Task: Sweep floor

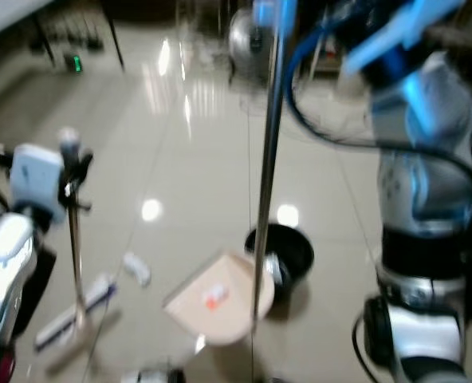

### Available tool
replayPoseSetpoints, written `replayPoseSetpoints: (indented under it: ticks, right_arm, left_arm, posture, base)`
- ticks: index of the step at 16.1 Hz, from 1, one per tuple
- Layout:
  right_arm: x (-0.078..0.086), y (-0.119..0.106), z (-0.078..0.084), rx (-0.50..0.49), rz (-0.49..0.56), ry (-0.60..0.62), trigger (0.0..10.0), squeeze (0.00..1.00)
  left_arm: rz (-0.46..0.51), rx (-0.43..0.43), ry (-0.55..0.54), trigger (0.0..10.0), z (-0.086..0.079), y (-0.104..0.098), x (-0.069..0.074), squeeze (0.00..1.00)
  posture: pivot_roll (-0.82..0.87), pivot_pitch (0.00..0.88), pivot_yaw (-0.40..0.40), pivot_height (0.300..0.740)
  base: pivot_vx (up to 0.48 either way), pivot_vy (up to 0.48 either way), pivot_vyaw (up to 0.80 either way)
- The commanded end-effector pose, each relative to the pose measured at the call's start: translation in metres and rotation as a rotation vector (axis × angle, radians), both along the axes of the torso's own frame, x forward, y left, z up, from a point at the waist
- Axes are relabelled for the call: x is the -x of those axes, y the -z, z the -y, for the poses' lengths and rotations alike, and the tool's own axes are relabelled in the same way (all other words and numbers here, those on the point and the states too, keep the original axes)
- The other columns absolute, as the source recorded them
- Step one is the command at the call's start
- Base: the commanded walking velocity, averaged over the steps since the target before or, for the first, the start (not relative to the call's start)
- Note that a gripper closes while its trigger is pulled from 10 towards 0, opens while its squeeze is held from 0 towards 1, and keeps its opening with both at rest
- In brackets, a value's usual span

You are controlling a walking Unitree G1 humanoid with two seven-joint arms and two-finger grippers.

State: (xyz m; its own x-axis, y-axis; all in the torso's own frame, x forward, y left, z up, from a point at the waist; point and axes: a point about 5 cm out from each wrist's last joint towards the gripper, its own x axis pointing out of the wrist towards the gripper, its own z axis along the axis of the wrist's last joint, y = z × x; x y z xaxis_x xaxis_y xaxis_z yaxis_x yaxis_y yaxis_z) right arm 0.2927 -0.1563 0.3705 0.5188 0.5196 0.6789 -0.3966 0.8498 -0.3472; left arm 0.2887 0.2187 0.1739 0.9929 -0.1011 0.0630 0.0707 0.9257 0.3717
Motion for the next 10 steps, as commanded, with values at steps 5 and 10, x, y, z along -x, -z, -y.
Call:
replayPoseSetpoints:
  ticks: [5, 10]
  right_arm:
    - [0.002, 0.007, 0.003, -0.01, 0.012, 0.04, 10.0, 0.0]
    - [-0.005, 0.032, 0.001, 0.002, -0.036, 0.089, 10.0, 0.0]
  left_arm:
    - [0.036, 0.014, 0.02, 10.0, 0.005, -0.008, 0.003, 0.0]
    - [0.035, 0.005, 0.031, 10.0, 0.005, -0.007, 0.005, 0.0]
  posture:
    - [0.09, 0.044, 0.023, 0.74]
    - [0.09, 0.059, 0.03, 0.74]
  base:
    - [0.0, 0.0, 0.0]
    - [0.0, 0.0, 0.0]
